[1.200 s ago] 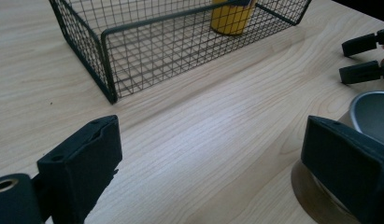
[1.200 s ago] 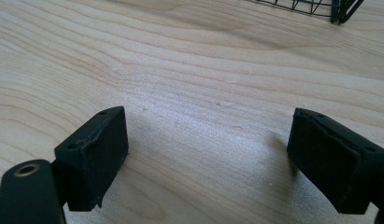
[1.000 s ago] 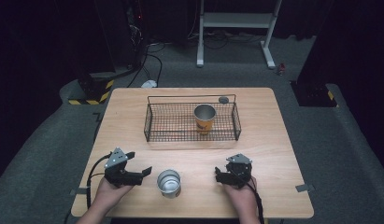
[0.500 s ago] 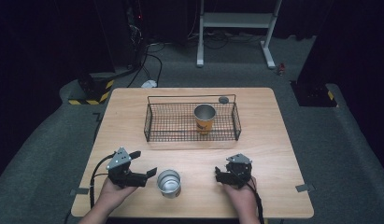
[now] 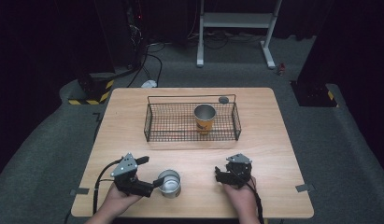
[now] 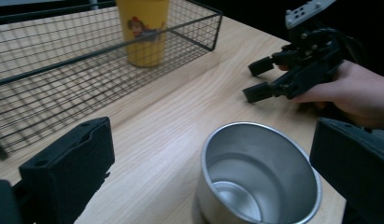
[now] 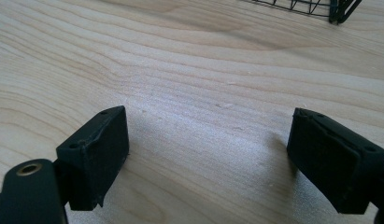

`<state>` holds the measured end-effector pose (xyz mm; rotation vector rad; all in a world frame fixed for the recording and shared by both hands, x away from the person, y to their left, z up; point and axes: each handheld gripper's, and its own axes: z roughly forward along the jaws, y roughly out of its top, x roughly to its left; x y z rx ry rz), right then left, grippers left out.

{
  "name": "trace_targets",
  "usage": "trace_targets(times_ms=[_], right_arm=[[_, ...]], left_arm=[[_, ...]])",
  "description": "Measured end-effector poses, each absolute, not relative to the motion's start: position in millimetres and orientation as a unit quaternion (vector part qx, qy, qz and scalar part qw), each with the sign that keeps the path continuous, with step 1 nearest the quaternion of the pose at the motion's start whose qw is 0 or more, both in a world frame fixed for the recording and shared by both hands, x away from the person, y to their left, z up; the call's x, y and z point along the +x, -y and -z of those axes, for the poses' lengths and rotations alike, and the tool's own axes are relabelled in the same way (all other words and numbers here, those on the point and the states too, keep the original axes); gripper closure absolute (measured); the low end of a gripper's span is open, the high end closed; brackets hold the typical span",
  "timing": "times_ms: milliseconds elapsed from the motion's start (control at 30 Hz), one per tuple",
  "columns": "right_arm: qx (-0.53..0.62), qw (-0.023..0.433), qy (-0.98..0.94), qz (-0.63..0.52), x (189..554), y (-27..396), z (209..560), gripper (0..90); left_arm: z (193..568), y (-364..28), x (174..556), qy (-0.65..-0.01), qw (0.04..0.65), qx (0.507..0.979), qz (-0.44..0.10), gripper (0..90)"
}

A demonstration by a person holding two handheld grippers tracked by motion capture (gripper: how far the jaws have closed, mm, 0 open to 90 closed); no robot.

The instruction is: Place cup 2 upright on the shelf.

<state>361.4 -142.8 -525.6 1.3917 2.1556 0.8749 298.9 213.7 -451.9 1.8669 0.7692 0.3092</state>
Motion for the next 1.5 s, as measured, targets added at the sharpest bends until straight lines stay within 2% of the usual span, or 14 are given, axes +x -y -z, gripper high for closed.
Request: trace_targets(times_ms=[567,1200,1500], right_arm=[[0.502,0.216,-0.776,-0.315,360.9,142.6,525.6,13.1],[0.502,0.216,-0.776,-0.315,360.9,142.6,525.6,13.1],[0.502,0.215,-0.776,-0.315,360.9,142.7,525.6,13.2]], left_arm=[[474.6,-182.6,293.7,-0.279,0.503,0.810,-0.115,0.4],[498.3,-185.2,295.9,-0.267,0.480,0.826,-0.128,0.6],[500.8,-185.3,295.9,-0.259,0.488,0.822,-0.135,0.7]])
